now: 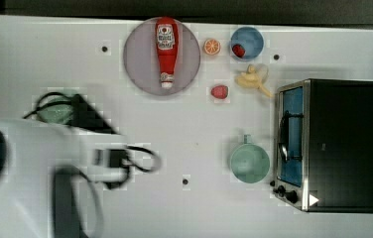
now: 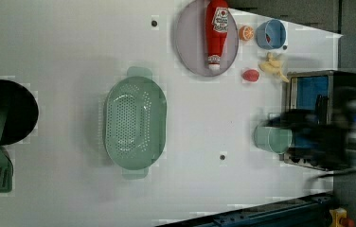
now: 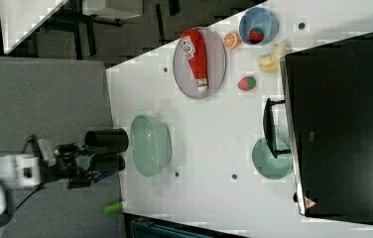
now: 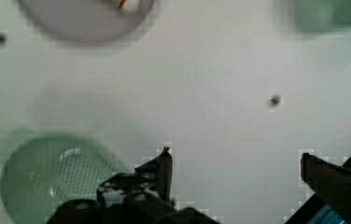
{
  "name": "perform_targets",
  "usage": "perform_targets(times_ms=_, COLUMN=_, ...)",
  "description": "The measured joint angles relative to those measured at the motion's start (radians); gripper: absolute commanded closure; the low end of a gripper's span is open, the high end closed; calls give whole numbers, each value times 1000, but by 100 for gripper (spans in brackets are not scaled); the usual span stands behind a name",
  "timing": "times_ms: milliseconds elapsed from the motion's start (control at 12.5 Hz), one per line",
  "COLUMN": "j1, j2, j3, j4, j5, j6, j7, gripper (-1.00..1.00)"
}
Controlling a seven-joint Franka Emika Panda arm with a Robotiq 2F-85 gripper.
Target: Drag strainer left to right.
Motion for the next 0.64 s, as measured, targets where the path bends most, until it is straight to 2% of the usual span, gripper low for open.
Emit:
perform_targets(times_ms=160, j1=37, j2=121, j3=86, j4=-14, j5=5, j6=57, j7=166, gripper=-100)
perform_targets(times_ms=320, j1=49, j2=206, j3=155, j4=-16, j5=1, j6=164, j7=342, gripper=-100)
perform_targets(times_ms=480, j1=57, j2=274, j3=191, j4=-23, j5=-28, j6=316, j7=477, gripper=-100)
perform_targets(times_ms=640, j1=59, j2=335, j3=202, j4=-53, j5=-4, j6=419, j7=598, gripper=-100)
